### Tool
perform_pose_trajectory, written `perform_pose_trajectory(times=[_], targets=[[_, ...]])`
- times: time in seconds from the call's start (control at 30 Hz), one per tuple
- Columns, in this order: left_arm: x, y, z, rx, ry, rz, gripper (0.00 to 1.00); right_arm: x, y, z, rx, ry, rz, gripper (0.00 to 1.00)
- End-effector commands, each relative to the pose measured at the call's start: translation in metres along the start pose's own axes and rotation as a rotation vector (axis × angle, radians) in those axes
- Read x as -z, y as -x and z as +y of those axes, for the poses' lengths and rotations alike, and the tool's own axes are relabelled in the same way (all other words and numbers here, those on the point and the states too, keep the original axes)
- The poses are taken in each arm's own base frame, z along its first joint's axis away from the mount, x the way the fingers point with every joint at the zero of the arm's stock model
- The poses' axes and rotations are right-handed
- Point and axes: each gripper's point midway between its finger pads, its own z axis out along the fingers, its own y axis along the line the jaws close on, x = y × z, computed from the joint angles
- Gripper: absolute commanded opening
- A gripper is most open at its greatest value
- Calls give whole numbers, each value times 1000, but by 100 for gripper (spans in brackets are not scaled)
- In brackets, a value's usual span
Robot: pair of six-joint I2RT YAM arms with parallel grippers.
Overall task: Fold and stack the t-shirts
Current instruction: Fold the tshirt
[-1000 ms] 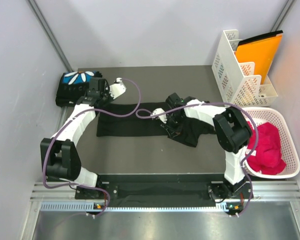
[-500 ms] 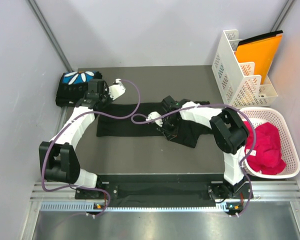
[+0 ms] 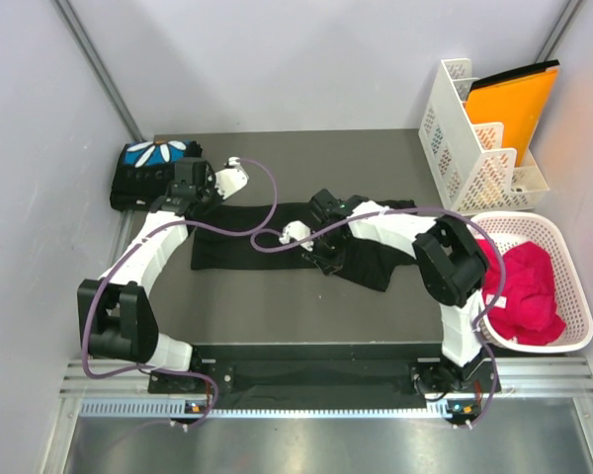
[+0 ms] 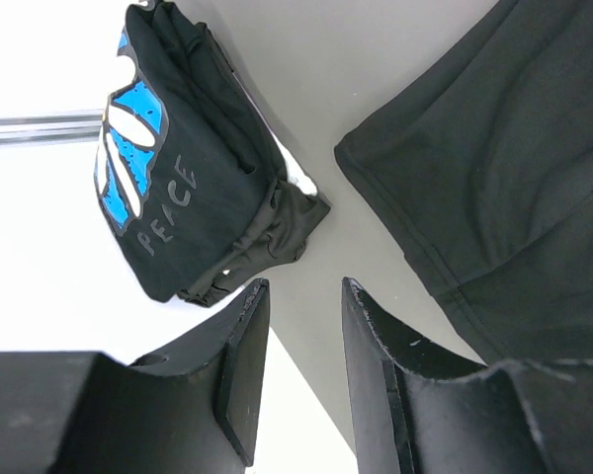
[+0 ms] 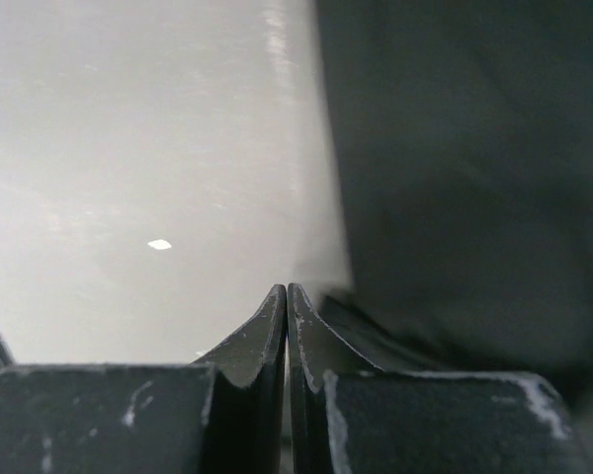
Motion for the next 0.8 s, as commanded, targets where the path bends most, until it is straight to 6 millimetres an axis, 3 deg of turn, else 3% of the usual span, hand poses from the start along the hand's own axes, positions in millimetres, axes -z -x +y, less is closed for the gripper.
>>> perform_pose_trajectory(times=[0.0, 0.13, 0.17, 0.3, 0.4, 0.77], targets=[[6, 10, 13, 0, 54, -40, 40, 55, 11, -48, 16, -234, -45, 0], [4, 11, 14, -18, 42, -33, 40, 82, -27, -101, -113, -381, -21, 0], [5, 12, 16, -22, 44, -36, 40, 91, -44, -118, -180, -412, -19, 0], [4, 14, 18, -30, 44, -35, 41, 105, -74, -149, -319, -441, -33, 0], [3, 16, 19, -25, 43, -39, 41, 106, -86, -159, -352, -449, -29, 0], [-2, 13, 18, -54, 38, -23, 41, 114, -93, -221, -445, -597, -32, 0]])
